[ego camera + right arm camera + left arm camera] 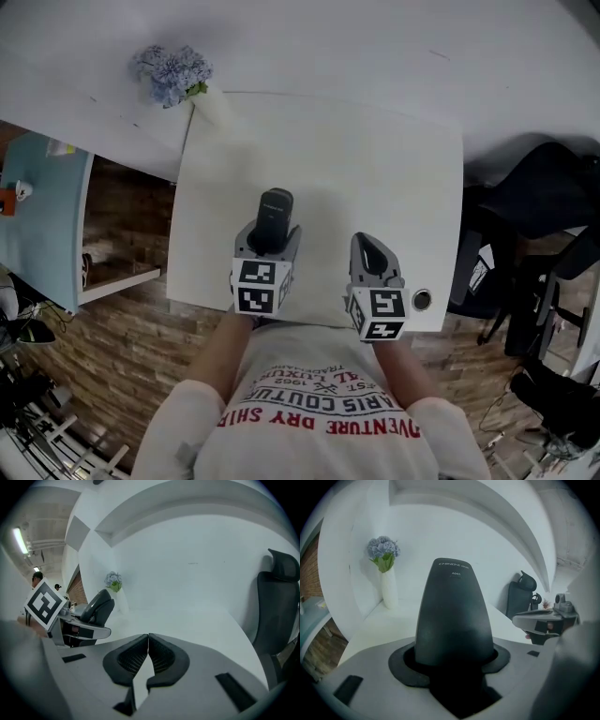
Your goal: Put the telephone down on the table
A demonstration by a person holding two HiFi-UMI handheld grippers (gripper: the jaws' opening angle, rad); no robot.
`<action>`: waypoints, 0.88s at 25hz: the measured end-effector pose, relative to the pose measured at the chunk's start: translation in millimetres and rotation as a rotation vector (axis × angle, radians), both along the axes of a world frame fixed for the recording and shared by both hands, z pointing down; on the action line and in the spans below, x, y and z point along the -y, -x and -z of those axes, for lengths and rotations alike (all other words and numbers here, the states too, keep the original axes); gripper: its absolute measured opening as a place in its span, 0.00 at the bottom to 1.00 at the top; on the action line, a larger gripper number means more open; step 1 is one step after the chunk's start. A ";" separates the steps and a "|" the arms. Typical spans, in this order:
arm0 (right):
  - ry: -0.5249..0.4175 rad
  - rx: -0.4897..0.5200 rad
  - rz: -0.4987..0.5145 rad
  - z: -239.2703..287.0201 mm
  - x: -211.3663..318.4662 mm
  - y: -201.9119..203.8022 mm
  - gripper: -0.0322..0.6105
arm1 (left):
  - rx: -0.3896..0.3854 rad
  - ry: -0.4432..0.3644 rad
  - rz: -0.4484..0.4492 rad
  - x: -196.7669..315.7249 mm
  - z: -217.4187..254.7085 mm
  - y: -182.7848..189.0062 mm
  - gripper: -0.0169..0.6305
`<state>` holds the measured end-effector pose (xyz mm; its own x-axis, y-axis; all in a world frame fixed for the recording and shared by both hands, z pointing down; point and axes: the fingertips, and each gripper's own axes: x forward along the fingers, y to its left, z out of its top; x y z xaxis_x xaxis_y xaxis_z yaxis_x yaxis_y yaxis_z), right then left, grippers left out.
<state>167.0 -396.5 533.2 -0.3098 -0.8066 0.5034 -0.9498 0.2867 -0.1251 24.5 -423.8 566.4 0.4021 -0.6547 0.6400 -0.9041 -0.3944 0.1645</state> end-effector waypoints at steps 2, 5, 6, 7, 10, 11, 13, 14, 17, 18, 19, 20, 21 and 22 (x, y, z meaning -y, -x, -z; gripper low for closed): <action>0.021 0.008 0.008 -8.3 7.4 -1.9 0.09 | 0.007 0.036 0.010 8.5 -14.0 -3.7 0.46; 0.054 0.033 0.017 -21.0 17.1 -1.8 0.09 | 0.011 0.104 0.020 19.3 -36.5 -9.6 0.46; 0.066 0.038 0.021 -25.4 18.9 -0.9 0.09 | 0.014 0.125 0.022 22.3 -43.7 -11.1 0.46; 0.075 0.038 0.028 -29.4 20.4 0.2 0.09 | 0.018 0.143 0.025 25.3 -50.1 -12.4 0.46; 0.093 0.036 0.051 -39.3 25.2 3.4 0.09 | 0.040 0.186 0.034 36.6 -66.4 -15.6 0.46; 0.099 0.037 0.056 -42.2 26.8 4.7 0.09 | 0.051 0.200 0.035 40.3 -71.6 -16.2 0.46; 0.110 0.042 0.065 -47.0 29.7 7.7 0.09 | 0.078 0.234 0.033 44.8 -83.3 -15.9 0.46; 0.113 0.044 0.068 -48.6 31.1 8.9 0.09 | 0.090 0.250 0.032 45.7 -89.4 -15.2 0.46; 0.120 0.050 0.071 -52.2 35.7 10.1 0.09 | 0.102 0.292 0.036 46.8 -101.9 -15.1 0.46; 0.122 0.050 0.072 -53.3 37.0 10.0 0.09 | 0.104 0.305 0.036 46.5 -104.2 -15.6 0.46; 0.124 0.049 0.073 -54.3 38.2 10.0 0.09 | 0.108 0.319 0.035 45.9 -106.1 -16.0 0.46; 0.126 0.048 0.073 -55.2 39.3 9.8 0.09 | 0.115 0.331 0.033 45.3 -108.5 -16.0 0.46; 0.128 0.048 0.072 -56.1 40.1 9.2 0.09 | 0.124 0.340 0.033 45.2 -111.4 -15.9 0.46; 0.130 0.047 0.070 -57.2 40.5 8.3 0.09 | 0.134 0.349 0.032 45.3 -114.2 -15.8 0.46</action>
